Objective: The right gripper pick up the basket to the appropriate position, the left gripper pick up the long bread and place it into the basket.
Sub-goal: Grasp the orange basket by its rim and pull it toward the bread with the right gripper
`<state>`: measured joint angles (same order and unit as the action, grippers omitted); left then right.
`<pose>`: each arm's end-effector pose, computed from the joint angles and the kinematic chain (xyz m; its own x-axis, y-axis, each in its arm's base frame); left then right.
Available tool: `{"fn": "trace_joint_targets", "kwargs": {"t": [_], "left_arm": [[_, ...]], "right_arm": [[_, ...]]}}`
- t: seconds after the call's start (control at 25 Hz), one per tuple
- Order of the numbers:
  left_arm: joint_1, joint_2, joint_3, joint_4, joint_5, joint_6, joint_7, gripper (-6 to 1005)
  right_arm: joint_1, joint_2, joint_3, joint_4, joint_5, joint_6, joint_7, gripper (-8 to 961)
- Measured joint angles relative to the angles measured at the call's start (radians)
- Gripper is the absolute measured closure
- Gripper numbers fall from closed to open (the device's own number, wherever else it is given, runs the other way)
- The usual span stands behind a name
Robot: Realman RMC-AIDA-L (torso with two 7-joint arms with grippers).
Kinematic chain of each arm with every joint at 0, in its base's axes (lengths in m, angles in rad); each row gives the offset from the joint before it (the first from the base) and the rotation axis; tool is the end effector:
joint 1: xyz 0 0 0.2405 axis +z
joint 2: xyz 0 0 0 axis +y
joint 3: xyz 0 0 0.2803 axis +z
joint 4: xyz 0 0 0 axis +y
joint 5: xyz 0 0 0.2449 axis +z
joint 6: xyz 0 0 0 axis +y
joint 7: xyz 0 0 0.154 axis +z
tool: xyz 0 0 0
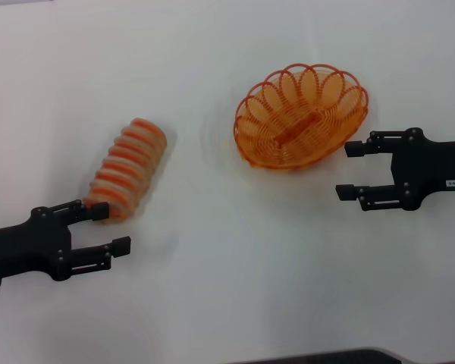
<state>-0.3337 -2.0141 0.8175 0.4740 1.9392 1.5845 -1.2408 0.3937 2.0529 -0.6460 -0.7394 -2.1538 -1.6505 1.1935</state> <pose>-0.3729 0.2807 -0.0399 0.7409 0.4800 0.4697 0.5622 -0.8259 -0.0428 0.3548 0.3197 0.0028 0.8962 -0.2694 -0.3525 -0.3551 -0.9119 -0.2060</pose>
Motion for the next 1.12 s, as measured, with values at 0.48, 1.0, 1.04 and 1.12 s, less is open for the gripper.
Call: {"fn": "trace_joint_targets", "kwargs": {"t": [0.48,1.0,1.04,1.12], "left_arm": [[0.002,0.000,0.000,0.000,0.000,0.000,0.000,188],[0.004,-0.009,-0.090,-0.001,-0.008,0.022,0.008,189],[0.004,-0.013,-0.104,-0.001,-0.008,0.025,0.009,189],[0.003,-0.019,-0.126,-0.001,-0.009,0.029,0.009,189]], "right_arm": [[0.007,0.006,-0.002,0.003,0.000,0.017,0.000,174],[0.033,0.022,0.151,0.012,0.051,0.018,0.035,176],[0.037,0.022,0.165,0.013,0.071,0.018,0.065,176],[0.048,0.015,0.178,0.013,0.107,0.028,0.147,177]]}}
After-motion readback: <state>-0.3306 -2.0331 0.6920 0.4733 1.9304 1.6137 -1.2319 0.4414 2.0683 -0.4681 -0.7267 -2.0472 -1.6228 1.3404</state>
